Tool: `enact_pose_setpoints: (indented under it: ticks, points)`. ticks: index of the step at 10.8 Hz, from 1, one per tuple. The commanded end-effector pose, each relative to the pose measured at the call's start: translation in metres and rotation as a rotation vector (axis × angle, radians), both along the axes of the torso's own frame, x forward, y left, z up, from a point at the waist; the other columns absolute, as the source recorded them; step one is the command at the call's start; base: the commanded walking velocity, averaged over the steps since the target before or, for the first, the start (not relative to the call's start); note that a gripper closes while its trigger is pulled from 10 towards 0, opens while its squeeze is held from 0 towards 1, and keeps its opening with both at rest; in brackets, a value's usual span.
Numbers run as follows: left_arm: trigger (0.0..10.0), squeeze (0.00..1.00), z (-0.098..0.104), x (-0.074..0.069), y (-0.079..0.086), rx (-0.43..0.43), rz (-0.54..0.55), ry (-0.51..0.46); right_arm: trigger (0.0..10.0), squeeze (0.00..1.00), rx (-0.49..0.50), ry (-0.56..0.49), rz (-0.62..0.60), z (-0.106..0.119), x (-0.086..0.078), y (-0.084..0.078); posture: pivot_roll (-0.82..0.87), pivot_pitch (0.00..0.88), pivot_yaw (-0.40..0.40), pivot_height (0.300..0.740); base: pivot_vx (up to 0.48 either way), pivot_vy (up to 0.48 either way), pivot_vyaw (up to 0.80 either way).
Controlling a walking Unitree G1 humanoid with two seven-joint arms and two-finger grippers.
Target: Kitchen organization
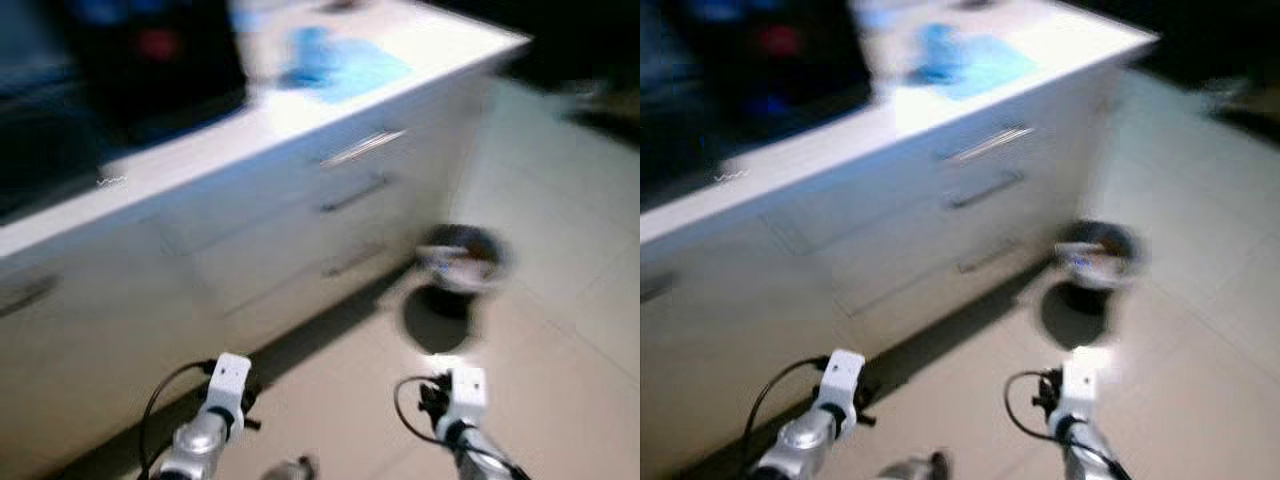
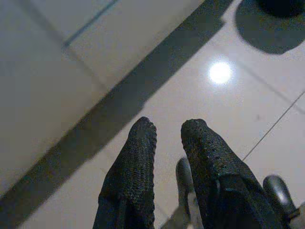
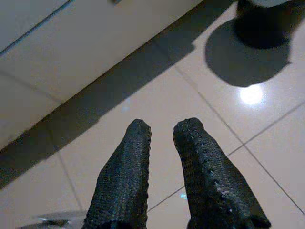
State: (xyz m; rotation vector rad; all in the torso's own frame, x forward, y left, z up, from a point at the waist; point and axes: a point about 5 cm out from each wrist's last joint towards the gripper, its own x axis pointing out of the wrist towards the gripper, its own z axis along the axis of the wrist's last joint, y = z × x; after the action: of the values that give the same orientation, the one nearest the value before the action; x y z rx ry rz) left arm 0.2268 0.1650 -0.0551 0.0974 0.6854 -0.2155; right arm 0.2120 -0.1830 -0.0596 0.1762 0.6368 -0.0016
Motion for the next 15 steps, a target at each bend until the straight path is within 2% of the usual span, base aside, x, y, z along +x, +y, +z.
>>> enact_pose_setpoints:
  ticks: [1, 10, 15]
  points:
    - [10.0, 0.0, -0.0036, -0.0051, 0.0019, 0.005, 0.005, 0.024, 10.0, 0.0, 0.014, 0.022, -0.005, -0.0038, -0.0056, -0.0002, -0.01, 0.119, 0.083, 0.74, 0.0, 0.0, 0.8]
    - [10.0, 0.0, -0.0034, -0.0046, 0.0022, 0.007, 0.012, 0.024, 10.0, 0.0, 0.014, 0.049, -0.003, -0.0062, -0.0079, -0.0012, -0.01, 0.12, 0.081, 0.74, 0.0, 0.0, 0.8]
    - [10.0, 0.0, -0.003, -0.0041, 0.002, 0.004, 0.018, 0.02, 10.0, 0.0, 0.02, 0.051, 0.003, -0.0062, -0.0075, -0.0005, -0.01, 0.119, 0.079, 0.74, 0.0, 0.0, 0.0]
